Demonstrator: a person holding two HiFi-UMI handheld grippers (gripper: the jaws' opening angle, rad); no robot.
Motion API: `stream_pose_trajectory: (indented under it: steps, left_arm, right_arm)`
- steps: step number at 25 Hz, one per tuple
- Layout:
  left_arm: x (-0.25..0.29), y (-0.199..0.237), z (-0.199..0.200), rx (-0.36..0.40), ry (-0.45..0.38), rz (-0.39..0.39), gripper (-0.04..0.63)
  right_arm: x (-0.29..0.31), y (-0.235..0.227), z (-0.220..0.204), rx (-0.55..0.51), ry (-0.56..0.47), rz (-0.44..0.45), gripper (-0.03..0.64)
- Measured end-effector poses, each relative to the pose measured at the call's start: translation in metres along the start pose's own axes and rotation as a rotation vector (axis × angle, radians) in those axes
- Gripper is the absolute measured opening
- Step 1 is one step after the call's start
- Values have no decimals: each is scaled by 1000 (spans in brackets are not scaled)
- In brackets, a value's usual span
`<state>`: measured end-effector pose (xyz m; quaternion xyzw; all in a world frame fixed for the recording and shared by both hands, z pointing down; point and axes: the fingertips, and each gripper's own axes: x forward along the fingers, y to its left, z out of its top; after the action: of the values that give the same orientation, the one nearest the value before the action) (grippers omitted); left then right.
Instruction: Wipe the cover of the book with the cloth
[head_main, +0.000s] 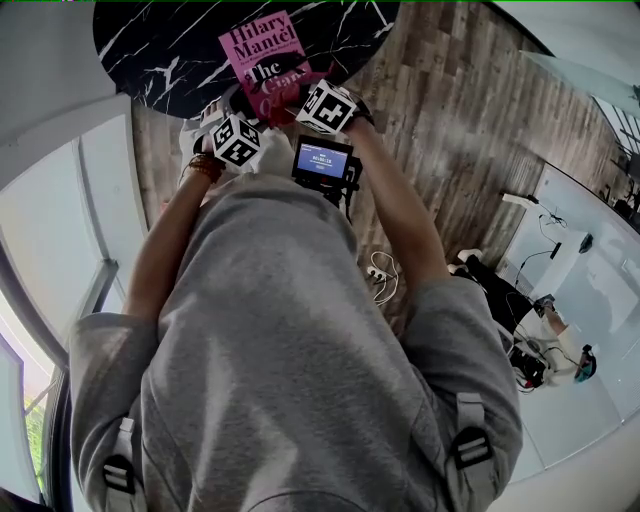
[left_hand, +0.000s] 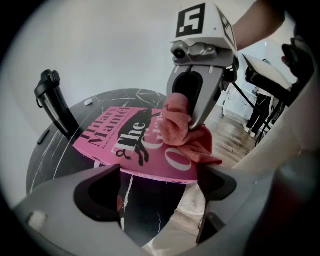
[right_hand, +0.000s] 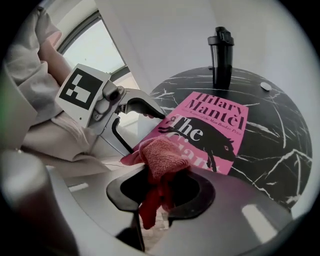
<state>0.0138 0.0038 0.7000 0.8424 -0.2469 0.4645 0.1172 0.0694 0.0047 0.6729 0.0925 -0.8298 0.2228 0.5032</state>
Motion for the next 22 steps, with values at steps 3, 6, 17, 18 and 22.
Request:
stream_pose_trajectory:
  steps: [3,6,17,18,22]
  left_arm:
    - [-1,0,1,0,1,4,469]
    - [-1,0,1,0,-3,6,469]
    - [-15,-7,-5,-18,84,-93,469]
    - [-22,-5,-2,-22,72,-83,469]
    - [-65,11,19,-63,-42,9,450]
  right_arm:
    - [5,6,6,-8,-13,16,129]
    - [10,12,13,-14,-16,30,129]
    - [-6,20,45,58,-177,97,135]
    - [-19,16,52,79,-239,78,135]
    - [-87,0,78,150,-509,-41,135]
